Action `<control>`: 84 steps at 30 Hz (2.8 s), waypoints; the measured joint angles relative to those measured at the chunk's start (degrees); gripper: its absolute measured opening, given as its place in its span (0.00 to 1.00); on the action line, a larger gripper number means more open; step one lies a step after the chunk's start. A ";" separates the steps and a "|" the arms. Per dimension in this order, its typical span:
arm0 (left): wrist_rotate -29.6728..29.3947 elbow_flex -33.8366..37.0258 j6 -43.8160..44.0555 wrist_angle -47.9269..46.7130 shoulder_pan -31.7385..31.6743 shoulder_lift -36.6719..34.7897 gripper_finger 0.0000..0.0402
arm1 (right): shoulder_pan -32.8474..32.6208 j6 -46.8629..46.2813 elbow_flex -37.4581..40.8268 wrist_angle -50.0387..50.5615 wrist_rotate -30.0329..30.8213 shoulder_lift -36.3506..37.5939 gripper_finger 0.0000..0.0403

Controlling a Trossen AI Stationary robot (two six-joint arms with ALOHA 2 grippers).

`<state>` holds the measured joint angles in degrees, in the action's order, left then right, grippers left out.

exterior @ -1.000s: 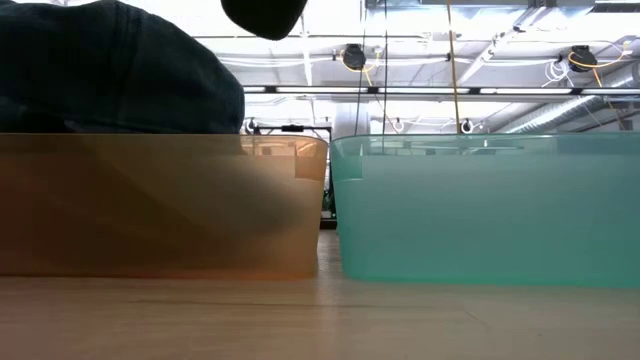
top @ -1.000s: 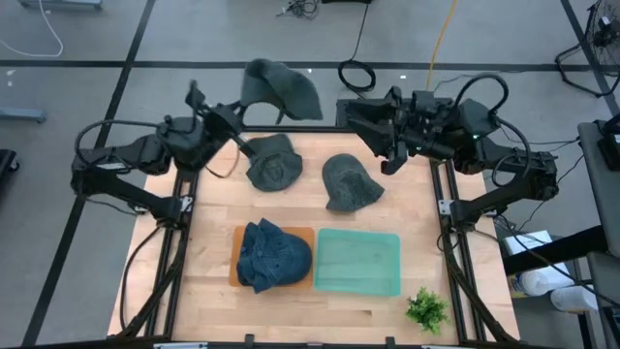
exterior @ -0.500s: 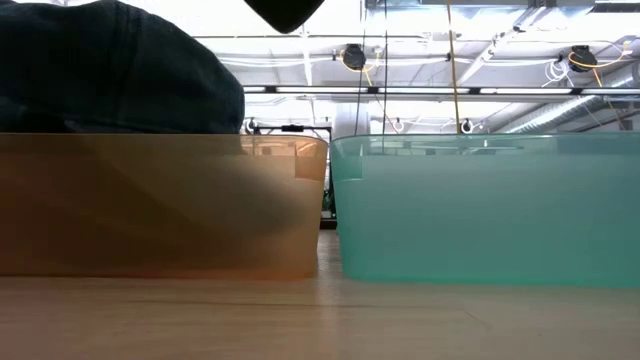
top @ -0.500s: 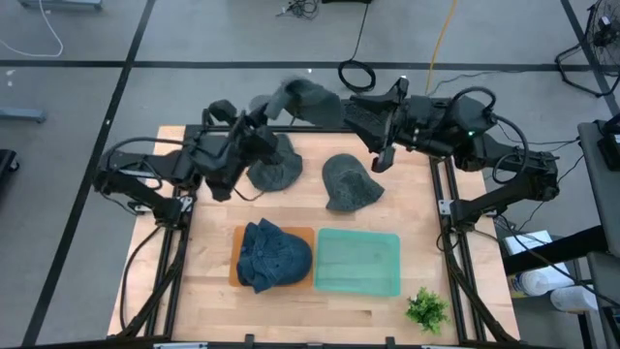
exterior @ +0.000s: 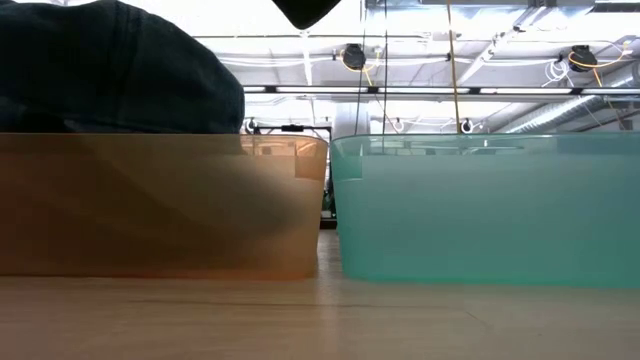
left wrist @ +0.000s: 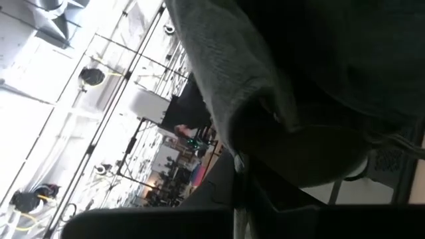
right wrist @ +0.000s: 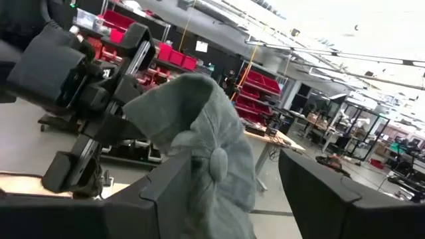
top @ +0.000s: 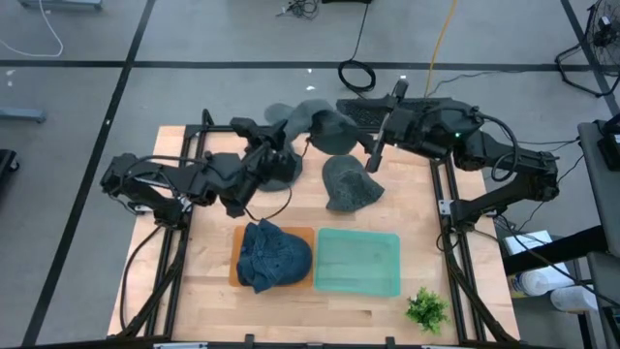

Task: Pick & Place hat
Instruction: Put the top left gray cap into the blue green bin

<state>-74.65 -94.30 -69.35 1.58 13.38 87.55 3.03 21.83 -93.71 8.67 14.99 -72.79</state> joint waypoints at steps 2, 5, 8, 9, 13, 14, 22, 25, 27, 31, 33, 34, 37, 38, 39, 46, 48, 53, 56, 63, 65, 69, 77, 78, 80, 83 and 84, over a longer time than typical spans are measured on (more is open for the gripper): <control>-0.02 0.00 -0.27 0.16 0.05 0.28 0.02 | 0.00 -0.07 0.00 1.28 -0.01 0.00 0.53; 0.02 0.00 -0.47 -0.15 0.05 0.48 0.02 | 0.00 -1.15 0.00 3.10 -0.18 -0.07 0.53; -0.01 0.00 -0.44 0.04 0.05 0.35 0.02 | 0.00 -4.15 0.00 3.08 -1.30 -0.42 0.53; 0.00 0.00 -0.45 0.04 0.05 0.35 0.02 | 0.00 -4.90 0.00 3.17 -2.39 -0.44 0.53; 0.00 0.00 -0.46 -0.05 0.05 0.37 0.02 | -0.02 -7.59 0.00 3.43 -3.38 -0.44 0.51; 0.00 0.00 -0.47 0.01 0.09 0.37 0.02 | -0.02 -7.70 0.00 3.69 -3.30 -0.44 0.49; -0.02 0.00 -0.43 -0.02 0.29 0.37 0.02 | 0.00 -7.14 0.00 3.17 -3.22 -0.52 0.14; -0.01 0.00 -0.45 -0.04 0.28 0.37 0.02 | -0.01 -3.91 0.00 3.22 -3.27 -0.52 0.03; -0.02 0.00 -0.43 -0.02 0.27 0.37 0.02 | 0.00 -3.32 0.00 3.19 -3.25 -0.52 0.04; -0.02 0.00 0.33 -0.07 0.27 0.37 0.02 | -0.02 -2.90 0.00 3.21 -3.21 -0.19 0.02; -0.08 0.00 1.57 0.00 0.27 0.37 0.04 | -0.21 -1.54 0.01 2.54 -2.98 0.16 0.01; -0.22 0.00 2.39 0.02 0.27 0.37 0.06 | -0.22 -0.91 -0.14 2.27 -2.90 0.46 0.01; -0.41 0.00 5.17 0.02 0.27 0.20 0.15 | -0.22 0.22 -0.64 1.85 -2.74 1.10 0.01; -0.42 0.00 6.24 0.09 0.27 0.14 0.18 | -0.22 0.51 -0.84 1.78 -2.74 1.40 0.01; -0.42 0.00 7.14 0.07 0.27 0.11 0.20 | -0.22 1.01 -0.94 1.95 -2.74 1.70 0.01; 3.10 0.00 11.05 0.02 0.27 0.09 0.35 | -0.22 3.73 -2.29 1.93 -3.03 3.15 0.01; 3.37 0.00 12.86 -0.02 0.27 0.09 0.40 | -0.22 4.77 -2.29 2.80 -3.05 3.86 0.01; 3.22 0.04 18.92 -0.23 0.02 -0.43 0.50 | -0.22 6.18 -2.29 5.14 -3.40 5.58 0.01; 2.95 0.04 23.41 0.01 -0.42 -1.73 0.54 | -0.22 8.52 -2.29 8.32 -5.00 6.72 0.01; 3.02 0.04 32.59 -0.04 -1.37 -5.64 0.57 | -0.24 10.73 -2.29 14.51 -8.94 8.56 0.01; 3.94 0.04 35.29 0.06 -1.37 -6.53 0.56 | -0.24 11.35 -2.29 15.06 -10.71 9.00 0.01; 9.93 0.02 41.72 -0.12 -1.16 -8.30 0.56 | -0.24 12.49 -2.29 17.75 -15.27 9.70 0.01; 30.72 0.02 57.58 -7.30 -3.19 -11.72 0.56 | -0.30 13.20 -2.29 20.23 -25.03 9.90 0.01; 34.04 0.02 60.03 -8.67 -3.94 -12.20 0.56 | -0.34 13.15 -2.29 20.54 -26.03 9.90 0.01; 41.07 0.02 64.61 -11.19 -5.64 -13.16 0.56 | -0.75 12.54 -2.29 21.09 -27.35 9.88 0.01; 50.88 0.02 70.34 -13.57 -7.94 -14.15 0.56 | -1.27 12.01 -2.29 23.17 -30.10 9.86 0.01; 53.88 0.02 71.81 -13.83 -8.68 -14.24 0.56 | -1.36 11.91 -2.29 24.23 -31.30 9.86 0.01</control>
<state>-20.77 -94.28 2.45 -12.24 4.70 73.31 1.67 33.74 -96.01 32.90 -16.31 -62.94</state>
